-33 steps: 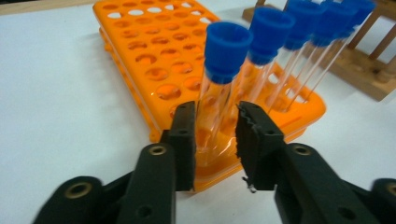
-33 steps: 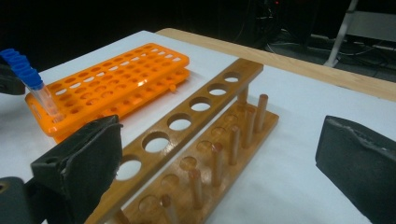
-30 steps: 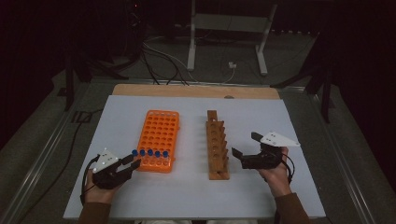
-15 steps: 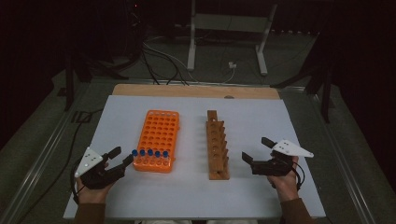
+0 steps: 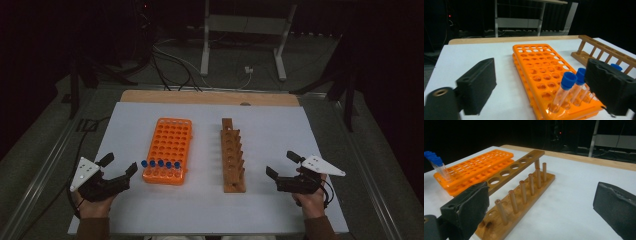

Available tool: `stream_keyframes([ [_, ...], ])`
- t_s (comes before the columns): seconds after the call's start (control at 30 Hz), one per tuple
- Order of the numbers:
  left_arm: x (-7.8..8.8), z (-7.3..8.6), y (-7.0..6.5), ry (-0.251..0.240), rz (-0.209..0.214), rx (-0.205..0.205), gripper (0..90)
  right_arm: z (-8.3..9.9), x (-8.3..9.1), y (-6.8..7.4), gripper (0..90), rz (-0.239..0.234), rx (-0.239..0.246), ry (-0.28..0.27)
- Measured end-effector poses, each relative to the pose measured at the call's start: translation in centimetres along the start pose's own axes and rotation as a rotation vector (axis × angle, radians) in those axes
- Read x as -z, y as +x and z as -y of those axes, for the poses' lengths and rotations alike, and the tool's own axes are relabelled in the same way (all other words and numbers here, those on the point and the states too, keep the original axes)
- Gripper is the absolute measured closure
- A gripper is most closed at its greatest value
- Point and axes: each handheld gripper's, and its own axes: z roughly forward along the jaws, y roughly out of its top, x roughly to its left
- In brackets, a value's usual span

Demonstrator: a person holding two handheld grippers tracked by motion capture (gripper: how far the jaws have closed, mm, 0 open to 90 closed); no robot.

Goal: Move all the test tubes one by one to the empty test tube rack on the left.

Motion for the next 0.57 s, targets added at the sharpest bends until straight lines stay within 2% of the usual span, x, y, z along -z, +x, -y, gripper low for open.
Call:
stream_keyframes([
  [0.1, 0.04, -0.01, 0.01, -0.003, -0.013, 0.002, 3.8, 0.26, 0.28, -0.08, 0.4, 0.017, 0.016, -0.006],
  [0.2, 0.08, 0.06, 0.06, -0.005, -0.018, -0.001, 0.7, 0.45, 0.44, -0.28, 0.3, 0.025, 0.007, -0.01],
  [0.57, 0.01, 0.3, 0.2, 0.004, -0.026, 0.001, 0.7, 0.65, 0.51, -0.48, 0.3, 0.035, -0.004, -0.014],
])
